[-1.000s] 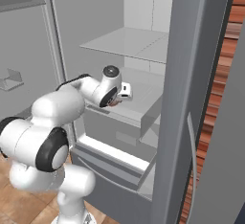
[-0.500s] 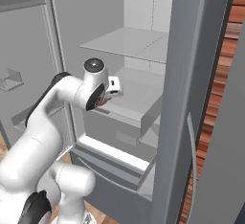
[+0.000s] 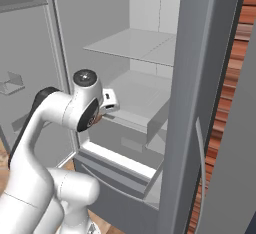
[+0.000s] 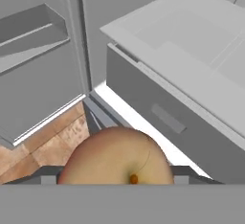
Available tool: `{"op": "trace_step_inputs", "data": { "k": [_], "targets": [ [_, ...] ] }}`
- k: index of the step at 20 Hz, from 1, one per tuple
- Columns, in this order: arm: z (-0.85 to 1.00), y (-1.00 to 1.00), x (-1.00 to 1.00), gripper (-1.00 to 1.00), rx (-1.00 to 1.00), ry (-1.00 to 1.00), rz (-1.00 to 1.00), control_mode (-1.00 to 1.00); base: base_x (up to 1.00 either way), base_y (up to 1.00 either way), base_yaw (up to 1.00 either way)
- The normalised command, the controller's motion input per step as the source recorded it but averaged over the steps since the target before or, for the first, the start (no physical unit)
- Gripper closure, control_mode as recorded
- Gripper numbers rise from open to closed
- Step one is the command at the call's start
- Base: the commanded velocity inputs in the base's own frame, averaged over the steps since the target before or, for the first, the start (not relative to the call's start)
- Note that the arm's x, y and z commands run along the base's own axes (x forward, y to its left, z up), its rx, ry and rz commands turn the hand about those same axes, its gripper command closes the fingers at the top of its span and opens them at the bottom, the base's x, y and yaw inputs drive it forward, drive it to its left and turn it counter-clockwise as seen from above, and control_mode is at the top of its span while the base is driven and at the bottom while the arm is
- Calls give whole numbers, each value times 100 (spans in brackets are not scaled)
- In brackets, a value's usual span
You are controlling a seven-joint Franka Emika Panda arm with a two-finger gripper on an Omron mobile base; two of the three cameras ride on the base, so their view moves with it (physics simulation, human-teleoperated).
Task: Retrieve the mango and peach from the fridge and place them into the bowl on the dining table.
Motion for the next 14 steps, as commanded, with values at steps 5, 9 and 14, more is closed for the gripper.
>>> {"op": "trace_step_inputs", "data": {
  "k": [5,9,14],
  "targets": [
    [-10,0,-33,100,0,0,3,100,-24,0,2],
    [0,0,0,100,0,0,0,100,-69,1,6],
    [0,0,0,100,0,0,0,100,-85,12,6]
  ]
}}
